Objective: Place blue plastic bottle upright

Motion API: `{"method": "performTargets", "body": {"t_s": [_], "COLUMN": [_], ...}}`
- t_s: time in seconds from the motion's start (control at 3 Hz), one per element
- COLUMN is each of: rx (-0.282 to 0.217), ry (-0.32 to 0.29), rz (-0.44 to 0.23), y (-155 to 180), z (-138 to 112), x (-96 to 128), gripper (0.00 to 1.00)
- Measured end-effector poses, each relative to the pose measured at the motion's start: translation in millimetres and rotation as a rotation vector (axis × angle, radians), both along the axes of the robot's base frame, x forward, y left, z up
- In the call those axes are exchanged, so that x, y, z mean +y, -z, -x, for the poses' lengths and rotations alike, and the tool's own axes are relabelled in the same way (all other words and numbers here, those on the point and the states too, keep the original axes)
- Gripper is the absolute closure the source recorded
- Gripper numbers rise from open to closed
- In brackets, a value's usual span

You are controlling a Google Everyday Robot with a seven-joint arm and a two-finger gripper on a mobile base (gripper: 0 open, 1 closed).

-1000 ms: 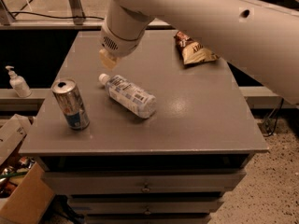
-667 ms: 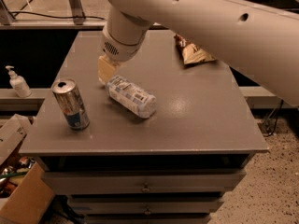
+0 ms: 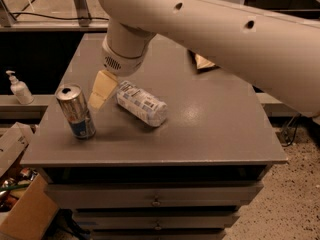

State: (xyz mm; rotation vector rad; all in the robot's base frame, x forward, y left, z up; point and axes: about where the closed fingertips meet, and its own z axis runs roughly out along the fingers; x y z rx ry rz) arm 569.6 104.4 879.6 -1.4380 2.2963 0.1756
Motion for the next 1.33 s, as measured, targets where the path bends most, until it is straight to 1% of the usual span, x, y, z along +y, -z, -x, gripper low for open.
{"method": "performTargets", "body": {"t_s": [0.33,0.67,1.0,1.33], "rx": [0.005,0.007,0.011,0.009], "ry": [-0.004,0.023,0.059,0.077], "rz": [0.040,0.086,0.116,0.127], "y": [12.3,25.6,34.6,38.4], "z": [1.1,-6.9,-15.1,-19.4], "x": [2.6,-6.2,-21.6,-32.9], "gripper": [0.00,0.00,0.00,0.17]}}
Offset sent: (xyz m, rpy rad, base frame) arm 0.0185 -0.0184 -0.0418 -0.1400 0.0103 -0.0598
